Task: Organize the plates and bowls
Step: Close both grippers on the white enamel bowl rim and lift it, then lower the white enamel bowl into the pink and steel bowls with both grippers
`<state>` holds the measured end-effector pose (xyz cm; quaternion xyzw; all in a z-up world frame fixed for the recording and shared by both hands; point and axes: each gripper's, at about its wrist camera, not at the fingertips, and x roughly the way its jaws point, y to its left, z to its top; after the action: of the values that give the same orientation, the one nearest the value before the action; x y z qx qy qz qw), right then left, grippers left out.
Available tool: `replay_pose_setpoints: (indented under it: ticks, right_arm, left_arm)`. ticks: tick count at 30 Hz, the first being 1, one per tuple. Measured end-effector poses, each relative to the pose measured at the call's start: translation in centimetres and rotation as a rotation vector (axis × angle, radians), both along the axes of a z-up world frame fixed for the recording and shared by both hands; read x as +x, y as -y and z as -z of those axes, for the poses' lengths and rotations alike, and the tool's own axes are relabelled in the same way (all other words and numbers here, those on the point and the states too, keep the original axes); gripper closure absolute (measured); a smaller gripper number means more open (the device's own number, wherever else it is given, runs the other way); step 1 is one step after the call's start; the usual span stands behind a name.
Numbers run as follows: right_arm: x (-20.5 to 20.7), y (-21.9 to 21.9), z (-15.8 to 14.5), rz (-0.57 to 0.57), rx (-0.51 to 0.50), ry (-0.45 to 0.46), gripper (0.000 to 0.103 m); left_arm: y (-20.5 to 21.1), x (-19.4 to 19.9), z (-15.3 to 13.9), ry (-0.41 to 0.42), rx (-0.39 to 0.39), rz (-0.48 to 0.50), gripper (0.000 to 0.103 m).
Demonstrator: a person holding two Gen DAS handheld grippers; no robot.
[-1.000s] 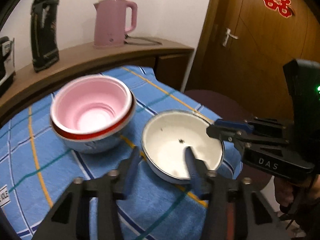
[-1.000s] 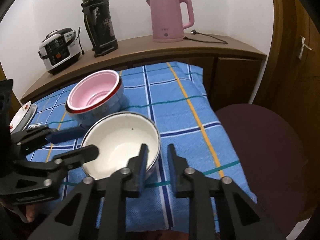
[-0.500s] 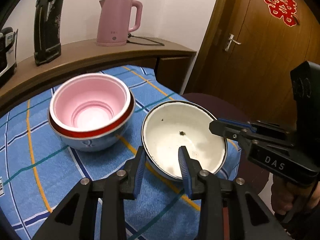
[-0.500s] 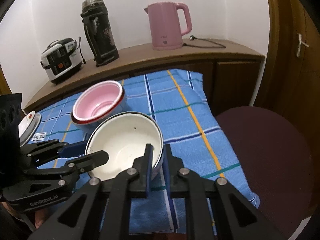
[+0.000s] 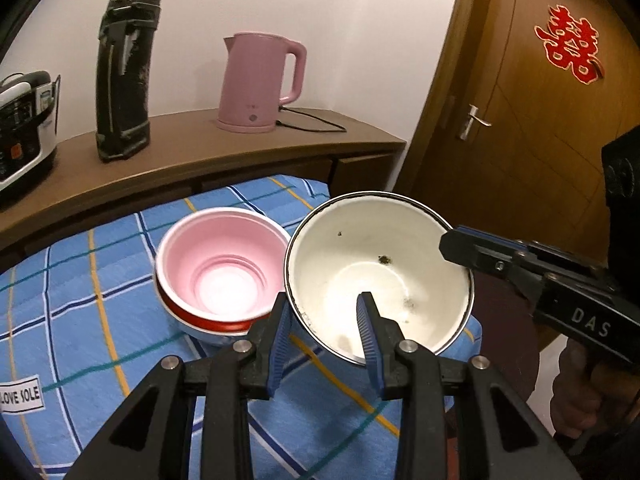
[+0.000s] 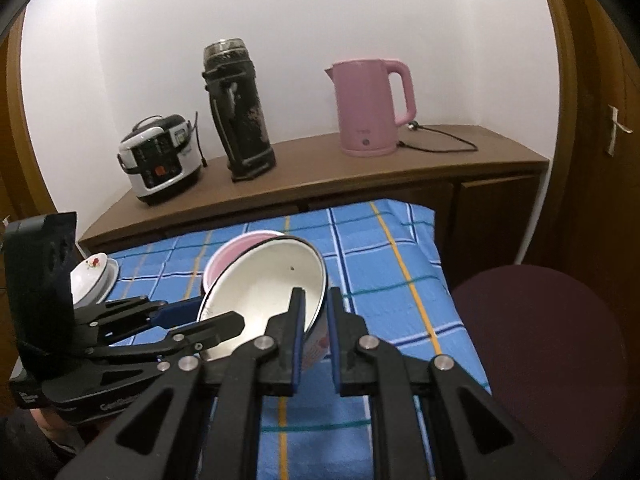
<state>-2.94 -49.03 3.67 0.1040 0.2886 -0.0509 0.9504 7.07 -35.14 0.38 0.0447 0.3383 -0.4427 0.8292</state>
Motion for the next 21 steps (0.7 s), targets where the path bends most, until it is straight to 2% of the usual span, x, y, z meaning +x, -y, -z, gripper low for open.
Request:
replay_pose_setpoints:
  ticks: [6, 21]
  right_arm:
    - [1.3, -0.6, -0.9, -0.023, -0.002, 0.026, 0.092]
    - [4.9, -0.6, -3.4, -0.026, 0.052, 0.087, 0.092]
  left_arm:
    - [-1.2, 1.1, -1.0, 0.014, -0.028, -0.031, 0.067]
    - [-1.7, 4.4, -4.7, 0.122, -0.048, -0.058, 0.067]
